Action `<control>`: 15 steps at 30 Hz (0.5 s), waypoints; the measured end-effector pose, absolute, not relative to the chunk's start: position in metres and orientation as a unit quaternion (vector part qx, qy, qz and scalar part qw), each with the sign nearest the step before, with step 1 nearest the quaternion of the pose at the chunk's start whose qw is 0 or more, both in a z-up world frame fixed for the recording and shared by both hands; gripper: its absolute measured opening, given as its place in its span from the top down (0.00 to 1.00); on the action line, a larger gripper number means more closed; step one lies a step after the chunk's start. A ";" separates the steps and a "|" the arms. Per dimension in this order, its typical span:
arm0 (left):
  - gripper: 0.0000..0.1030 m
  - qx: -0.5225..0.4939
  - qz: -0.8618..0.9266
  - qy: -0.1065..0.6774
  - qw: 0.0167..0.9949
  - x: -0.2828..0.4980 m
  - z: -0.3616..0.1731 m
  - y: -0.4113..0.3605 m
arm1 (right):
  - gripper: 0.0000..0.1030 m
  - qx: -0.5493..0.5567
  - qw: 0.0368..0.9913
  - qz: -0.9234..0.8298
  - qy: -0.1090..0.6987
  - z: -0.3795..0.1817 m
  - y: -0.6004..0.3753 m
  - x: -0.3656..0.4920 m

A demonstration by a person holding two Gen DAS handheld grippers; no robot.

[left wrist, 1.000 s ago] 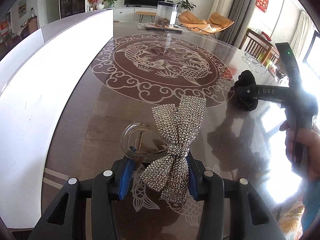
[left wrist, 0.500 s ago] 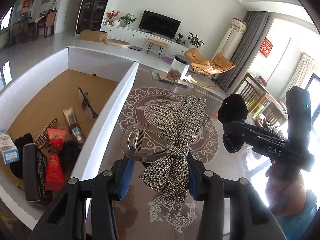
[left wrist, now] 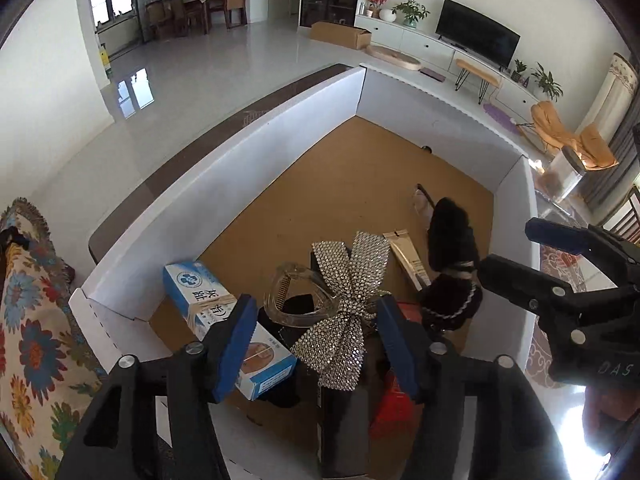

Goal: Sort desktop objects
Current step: 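Carry the bow clip and black accessory over the bin with both tools, then open both grippers to drop the bow clip and black accessory into the bin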

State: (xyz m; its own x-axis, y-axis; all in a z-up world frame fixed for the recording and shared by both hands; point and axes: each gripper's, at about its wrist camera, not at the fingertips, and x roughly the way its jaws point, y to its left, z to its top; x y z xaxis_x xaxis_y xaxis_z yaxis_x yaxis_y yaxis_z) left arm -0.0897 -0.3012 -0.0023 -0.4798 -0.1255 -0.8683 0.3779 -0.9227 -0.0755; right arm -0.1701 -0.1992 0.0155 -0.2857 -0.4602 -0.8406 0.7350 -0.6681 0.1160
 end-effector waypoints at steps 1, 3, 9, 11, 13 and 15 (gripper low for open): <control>0.14 0.486 -0.850 0.134 0.152 -0.087 -0.005 -0.302 | 0.15 0.467 0.375 -0.782 0.170 0.007 -0.203 -0.172; 0.05 0.483 -0.851 0.135 0.156 -0.084 -0.006 -0.302 | 0.15 0.462 0.373 -0.780 0.199 0.002 -0.204 -0.170; 0.02 0.429 -0.870 0.122 0.211 -0.060 0.025 -0.295 | 0.00 0.398 0.374 -0.802 0.241 0.036 -0.191 -0.155; 0.00 0.411 -0.872 0.132 0.231 -0.055 0.033 -0.290 | 0.00 0.387 0.369 -0.811 0.239 0.045 -0.184 -0.154; 0.00 0.408 -0.866 0.144 0.250 -0.052 0.037 -0.288 | 0.00 0.385 0.364 -0.811 0.249 0.044 -0.183 -0.154; 0.00 0.418 -0.856 0.132 0.274 -0.050 0.037 -0.285 | 0.00 0.377 0.358 -0.814 0.259 0.043 -0.179 -0.153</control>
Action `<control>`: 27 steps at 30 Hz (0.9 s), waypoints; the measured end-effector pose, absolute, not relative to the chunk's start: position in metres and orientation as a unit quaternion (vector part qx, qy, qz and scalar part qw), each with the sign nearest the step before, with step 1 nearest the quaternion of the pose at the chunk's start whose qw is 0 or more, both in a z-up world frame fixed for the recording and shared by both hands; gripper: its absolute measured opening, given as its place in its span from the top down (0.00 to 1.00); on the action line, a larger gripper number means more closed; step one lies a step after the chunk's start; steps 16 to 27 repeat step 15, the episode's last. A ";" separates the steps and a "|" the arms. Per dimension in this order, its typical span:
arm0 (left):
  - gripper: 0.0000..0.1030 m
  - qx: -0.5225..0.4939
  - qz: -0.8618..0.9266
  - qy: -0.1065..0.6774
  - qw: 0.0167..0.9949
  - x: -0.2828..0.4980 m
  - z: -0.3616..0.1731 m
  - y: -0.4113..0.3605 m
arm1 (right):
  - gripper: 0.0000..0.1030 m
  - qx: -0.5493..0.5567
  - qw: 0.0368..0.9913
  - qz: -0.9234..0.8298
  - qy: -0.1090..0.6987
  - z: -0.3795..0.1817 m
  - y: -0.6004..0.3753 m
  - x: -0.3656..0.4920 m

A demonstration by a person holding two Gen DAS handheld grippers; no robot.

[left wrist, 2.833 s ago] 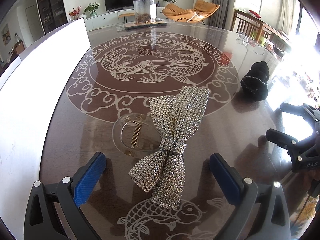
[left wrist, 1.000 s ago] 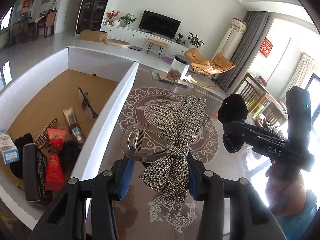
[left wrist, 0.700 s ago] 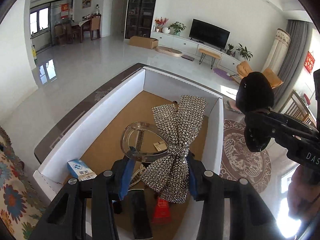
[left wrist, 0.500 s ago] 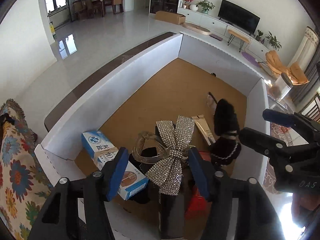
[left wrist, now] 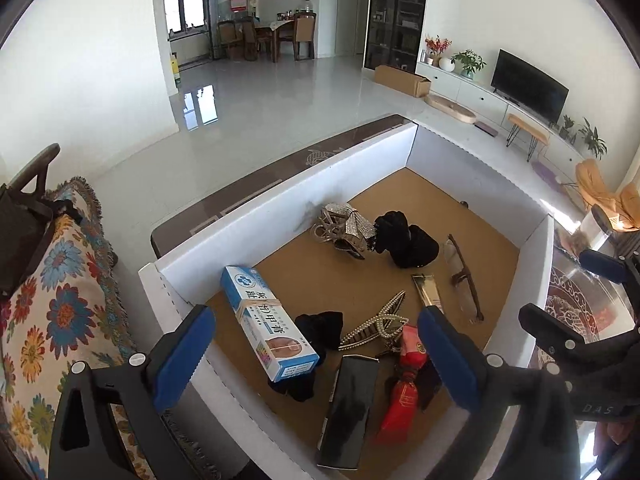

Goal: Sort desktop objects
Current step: 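Open both grippers to drop the bow clip and black accessory into the bin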

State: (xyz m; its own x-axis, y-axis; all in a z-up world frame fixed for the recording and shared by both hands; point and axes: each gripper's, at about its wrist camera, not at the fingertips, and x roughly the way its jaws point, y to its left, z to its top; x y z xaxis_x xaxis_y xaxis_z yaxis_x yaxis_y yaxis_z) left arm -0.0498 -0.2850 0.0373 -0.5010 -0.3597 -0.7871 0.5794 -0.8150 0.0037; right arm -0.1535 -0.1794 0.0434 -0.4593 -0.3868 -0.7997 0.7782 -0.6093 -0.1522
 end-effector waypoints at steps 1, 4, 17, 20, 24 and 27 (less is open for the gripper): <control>0.00 0.422 -0.853 0.121 0.283 -0.051 0.038 -0.283 | 0.00 0.375 0.358 -0.815 0.259 0.043 -0.177 -0.154; 0.00 0.416 -0.853 0.107 0.297 -0.050 0.042 -0.277 | 0.00 0.371 0.361 -0.819 0.248 0.044 -0.171 -0.156; 0.00 0.393 -0.843 0.132 0.342 -0.042 0.049 -0.264 | 0.00 0.366 0.366 -0.822 0.238 0.043 -0.163 -0.172; 0.00 0.393 -0.843 0.132 0.342 -0.042 0.049 -0.264 | 0.00 0.366 0.366 -0.822 0.238 0.043 -0.163 -0.172; 0.00 0.393 -0.843 0.132 0.342 -0.042 0.049 -0.264 | 0.00 0.366 0.366 -0.822 0.238 0.043 -0.163 -0.172; 0.00 0.393 -0.843 0.132 0.342 -0.042 0.049 -0.264 | 0.00 0.366 0.366 -0.822 0.238 0.043 -0.163 -0.172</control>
